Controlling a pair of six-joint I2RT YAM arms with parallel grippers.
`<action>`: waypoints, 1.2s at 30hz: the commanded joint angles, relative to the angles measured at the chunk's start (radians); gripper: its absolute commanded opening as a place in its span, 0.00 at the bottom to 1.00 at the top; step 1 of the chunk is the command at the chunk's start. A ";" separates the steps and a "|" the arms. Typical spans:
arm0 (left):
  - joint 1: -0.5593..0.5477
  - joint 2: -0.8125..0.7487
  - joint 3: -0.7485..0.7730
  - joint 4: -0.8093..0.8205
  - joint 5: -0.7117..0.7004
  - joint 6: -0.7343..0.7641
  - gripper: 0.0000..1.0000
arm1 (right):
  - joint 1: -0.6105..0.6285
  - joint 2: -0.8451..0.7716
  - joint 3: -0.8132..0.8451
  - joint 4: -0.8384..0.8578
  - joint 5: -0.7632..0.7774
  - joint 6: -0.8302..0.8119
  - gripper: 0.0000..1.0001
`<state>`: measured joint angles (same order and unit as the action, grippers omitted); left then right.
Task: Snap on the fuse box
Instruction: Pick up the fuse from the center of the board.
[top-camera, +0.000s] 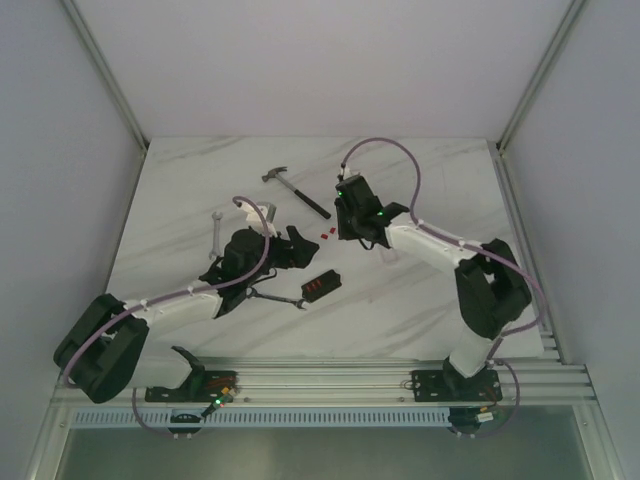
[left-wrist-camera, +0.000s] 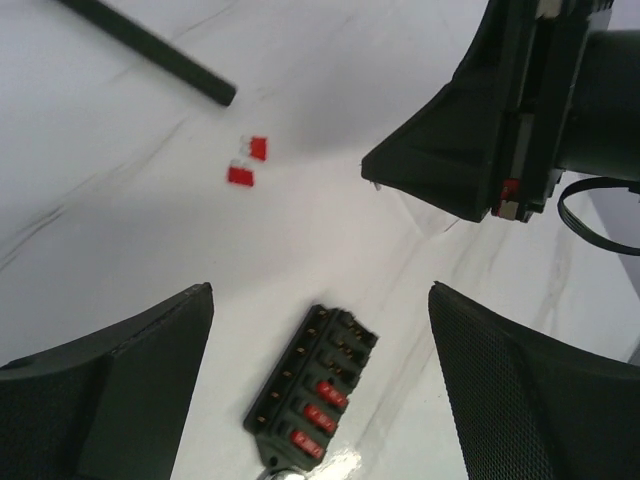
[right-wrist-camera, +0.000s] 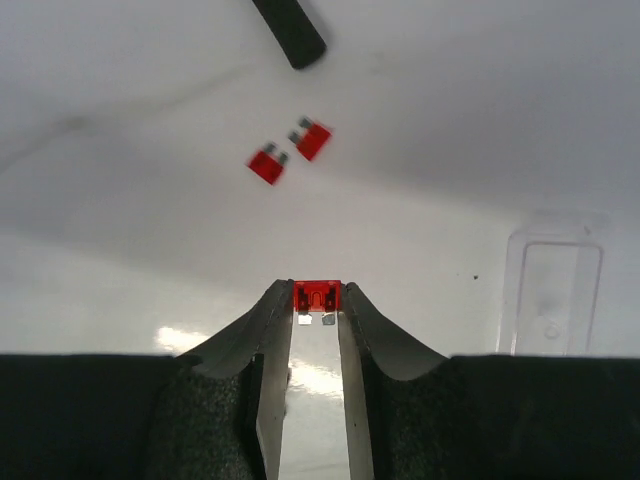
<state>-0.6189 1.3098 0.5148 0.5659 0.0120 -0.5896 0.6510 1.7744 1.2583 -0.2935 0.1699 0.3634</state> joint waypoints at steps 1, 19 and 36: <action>-0.042 0.019 -0.001 0.194 -0.071 0.028 0.97 | 0.010 -0.114 -0.058 0.133 -0.035 0.045 0.24; -0.142 0.176 0.071 0.433 -0.088 0.152 0.58 | 0.034 -0.365 -0.237 0.371 -0.096 0.193 0.24; -0.148 0.222 0.120 0.465 -0.072 0.170 0.38 | 0.045 -0.381 -0.278 0.412 -0.102 0.223 0.24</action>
<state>-0.7616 1.5234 0.6060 0.9733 -0.0677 -0.4389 0.6861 1.4200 0.9932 0.0731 0.0742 0.5682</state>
